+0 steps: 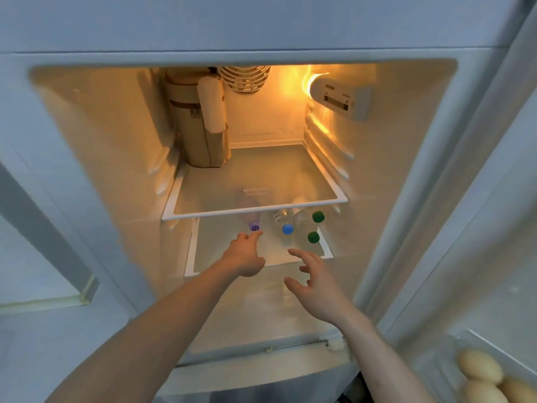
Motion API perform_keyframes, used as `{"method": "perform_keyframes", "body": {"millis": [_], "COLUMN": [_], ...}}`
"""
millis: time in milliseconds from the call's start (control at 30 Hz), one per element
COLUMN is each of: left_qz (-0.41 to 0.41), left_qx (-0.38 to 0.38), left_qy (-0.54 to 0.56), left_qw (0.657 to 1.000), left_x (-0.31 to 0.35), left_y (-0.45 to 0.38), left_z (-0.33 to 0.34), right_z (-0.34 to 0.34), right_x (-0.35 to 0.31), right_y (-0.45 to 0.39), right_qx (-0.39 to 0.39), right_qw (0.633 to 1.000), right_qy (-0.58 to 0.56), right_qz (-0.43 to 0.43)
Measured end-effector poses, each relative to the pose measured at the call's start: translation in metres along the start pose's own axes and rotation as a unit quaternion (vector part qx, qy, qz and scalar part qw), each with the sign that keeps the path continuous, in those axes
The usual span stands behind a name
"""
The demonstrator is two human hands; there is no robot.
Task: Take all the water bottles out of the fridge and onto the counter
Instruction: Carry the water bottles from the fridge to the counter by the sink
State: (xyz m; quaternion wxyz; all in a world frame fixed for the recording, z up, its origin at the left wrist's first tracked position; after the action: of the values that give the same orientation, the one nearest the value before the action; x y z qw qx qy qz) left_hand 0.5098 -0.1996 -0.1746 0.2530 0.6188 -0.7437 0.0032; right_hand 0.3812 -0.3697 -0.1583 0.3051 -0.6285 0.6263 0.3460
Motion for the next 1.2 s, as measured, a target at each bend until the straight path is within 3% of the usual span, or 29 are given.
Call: {"method": "perform_keyframes", "body": {"millis": [233,400,600,867,1033,1200], "left_qz": [-0.014,-0.003,-0.005,0.000,-0.020,-0.022], "left_qx": [-0.015,0.017,0.058,0.047,0.046,0.070], "left_qy": [0.006,0.012,0.021,0.007,-0.002,0.035], "left_qw": [1.000,1.000,0.998,0.999,0.999,0.997], "left_x": [-0.004,-0.009,-0.029,-0.041,-0.053,-0.058], "left_y": [-0.058,-0.072,-0.051,0.004,0.035,0.058], "left_z": [0.000,-0.005,-0.007,0.008,0.018,0.023], "right_z": [-0.002,0.004,0.013,0.026,0.031,0.048], "right_x": [0.004,0.007,0.010,0.013,0.018,0.003], "right_y": [-0.037,-0.068,-0.113,-0.159,-0.158,-0.149], "right_qx": [-0.001,-0.019,-0.017,-0.048,-0.047,-0.067], "right_qw": [0.999,0.996,0.991,0.982,0.973,0.976], "right_qy": [0.019,0.031,0.081,0.128,0.180,0.163], "right_qz": [0.035,0.076,0.102,0.132,0.140,0.130]}}
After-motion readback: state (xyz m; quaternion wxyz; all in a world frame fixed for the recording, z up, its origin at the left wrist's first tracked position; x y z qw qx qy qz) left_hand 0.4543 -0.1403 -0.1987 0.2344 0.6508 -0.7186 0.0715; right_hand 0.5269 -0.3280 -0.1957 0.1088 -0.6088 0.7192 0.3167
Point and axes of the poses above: each hand's wrist, its own y-axis away from the middle knuckle, its own z-axis out of the palm, x = y × z, the point moved 5 cm from there along -y, towards the middle knuckle, and after that the axes turned 2 degrees about -x, right-handed, at the moved point
